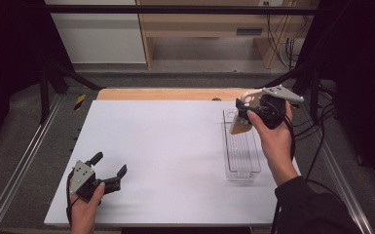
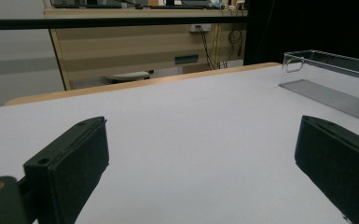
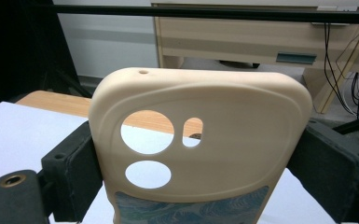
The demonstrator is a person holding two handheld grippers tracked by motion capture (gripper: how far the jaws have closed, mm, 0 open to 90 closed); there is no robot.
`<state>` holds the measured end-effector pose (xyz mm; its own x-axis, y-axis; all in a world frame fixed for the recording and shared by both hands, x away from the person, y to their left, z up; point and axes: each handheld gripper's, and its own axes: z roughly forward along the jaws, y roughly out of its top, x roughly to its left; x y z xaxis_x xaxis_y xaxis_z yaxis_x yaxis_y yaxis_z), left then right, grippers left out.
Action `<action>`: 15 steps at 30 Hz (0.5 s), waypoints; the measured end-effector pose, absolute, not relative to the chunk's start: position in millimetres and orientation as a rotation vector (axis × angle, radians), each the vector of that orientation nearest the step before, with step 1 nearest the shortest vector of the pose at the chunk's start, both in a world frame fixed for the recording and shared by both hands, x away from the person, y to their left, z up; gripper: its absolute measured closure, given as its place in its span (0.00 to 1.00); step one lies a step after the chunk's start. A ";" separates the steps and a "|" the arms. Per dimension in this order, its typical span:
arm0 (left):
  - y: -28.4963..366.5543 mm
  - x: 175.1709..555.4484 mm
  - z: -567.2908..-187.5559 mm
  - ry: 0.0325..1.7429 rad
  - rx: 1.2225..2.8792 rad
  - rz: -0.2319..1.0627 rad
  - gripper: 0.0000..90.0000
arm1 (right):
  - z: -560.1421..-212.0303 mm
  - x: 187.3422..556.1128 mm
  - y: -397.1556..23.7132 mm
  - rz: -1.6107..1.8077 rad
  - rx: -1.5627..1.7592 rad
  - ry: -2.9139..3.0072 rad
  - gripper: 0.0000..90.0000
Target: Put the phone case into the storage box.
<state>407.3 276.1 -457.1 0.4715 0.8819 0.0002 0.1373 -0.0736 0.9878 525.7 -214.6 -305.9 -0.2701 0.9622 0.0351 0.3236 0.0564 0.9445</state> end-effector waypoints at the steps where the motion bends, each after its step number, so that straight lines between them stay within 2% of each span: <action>1: 276.0 407.7 -457.4 0.928 1.540 0.782 0.03 | -307.8 528.0 -215.1 1.222 1.309 1.673 0.12; 15: 279.6 407.1 -456.7 0.930 1.533 0.775 0.03 | -325.2 552.7 -211.7 1.196 1.351 1.613 0.12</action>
